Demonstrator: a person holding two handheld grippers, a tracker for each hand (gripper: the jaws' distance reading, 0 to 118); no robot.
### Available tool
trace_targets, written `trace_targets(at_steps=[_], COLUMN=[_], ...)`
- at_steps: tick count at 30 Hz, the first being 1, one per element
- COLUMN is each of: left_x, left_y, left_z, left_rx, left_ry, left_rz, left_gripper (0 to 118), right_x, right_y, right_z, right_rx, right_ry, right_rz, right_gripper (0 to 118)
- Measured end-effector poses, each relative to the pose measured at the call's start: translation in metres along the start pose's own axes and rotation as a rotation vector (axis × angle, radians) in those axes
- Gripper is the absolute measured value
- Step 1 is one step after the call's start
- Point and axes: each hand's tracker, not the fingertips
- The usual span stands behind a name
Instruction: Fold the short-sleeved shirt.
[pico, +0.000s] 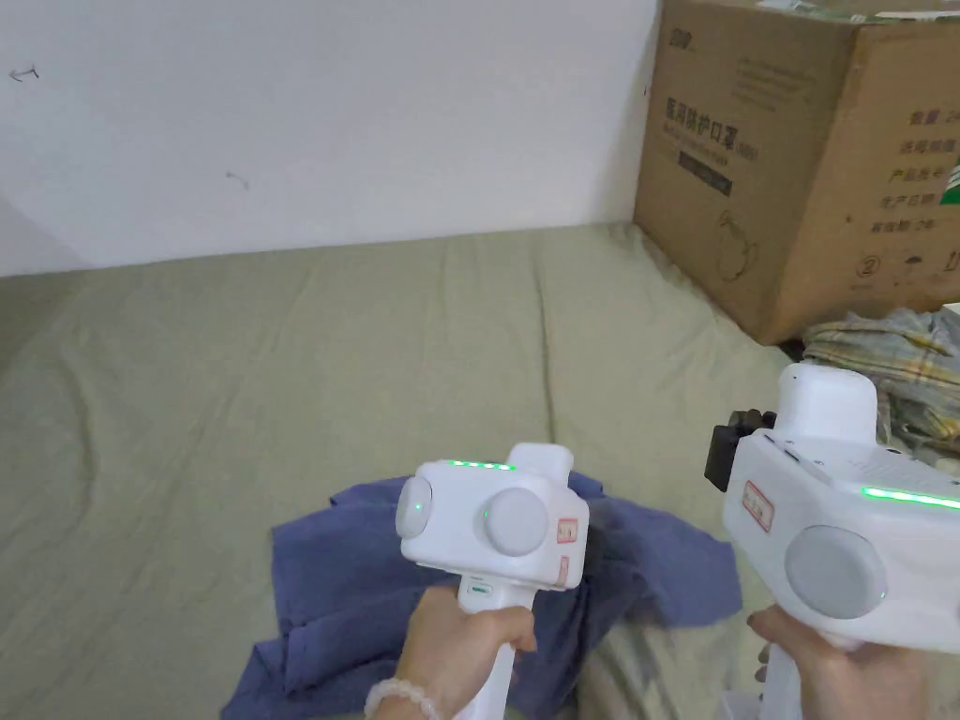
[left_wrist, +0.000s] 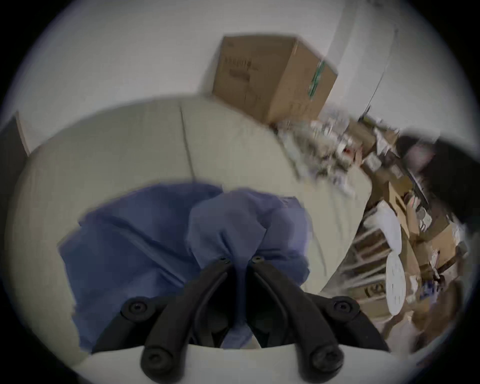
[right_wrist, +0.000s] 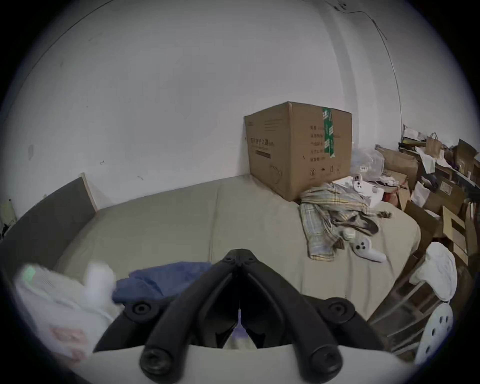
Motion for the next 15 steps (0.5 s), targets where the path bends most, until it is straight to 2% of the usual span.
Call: trace_targets(at_steps=[3, 4, 5, 6, 7, 8, 9, 12, 15], left_x=[-0.012, -0.014, -0.015, -0.019, -0.030, -0.036, -0.044, -0.060, -0.081], left_y=[-0.031, -0.034, -0.037, -0.039, -0.034, -0.032, -0.029, -0.022, -0.022], left_z=[-0.010, -0.010, -0.009, -0.005, -0.010, -0.006, -0.001, 0.024, 0.059], left_rx=[-0.074, -0.070, -0.075, -0.070, -0.073, -0.062, -0.055, 0.017, 0.073], left_ry=[-0.027, -0.016, 0.002, 0.011, 0.011, 0.014, 0.008, 0.001, 0.040], left_rz=[0.073, 0.052, 0.050, 0.051, 0.066, 0.086, 0.108, 0.145, 0.163], left_gripper=[6, 8, 17, 36, 73, 98, 114, 117, 114], right_x=[-0.005, -0.007, -0.009, -0.013, -0.017, -0.020, -0.025, -0.036, -0.047], right_y=[-0.011, -0.013, -0.016, -0.018, -0.019, -0.021, -0.022, -0.023, -0.024], right_z=[-0.006, -0.008, -0.010, -0.011, -0.012, -0.013, -0.013, -0.013, -0.012], right_rx=[-0.037, -0.050, -0.060, -0.070, -0.077, -0.082, -0.086, -0.092, -0.098], right_ry=[0.002, 0.012, 0.020, 0.028, 0.035, 0.042, 0.052, 0.076, 0.099], right_rz=[0.025, 0.027, 0.027, 0.026, 0.030, 0.036, 0.047, 0.076, 0.088], right_gripper=[1, 1, 1, 1, 1, 1, 1, 1, 1])
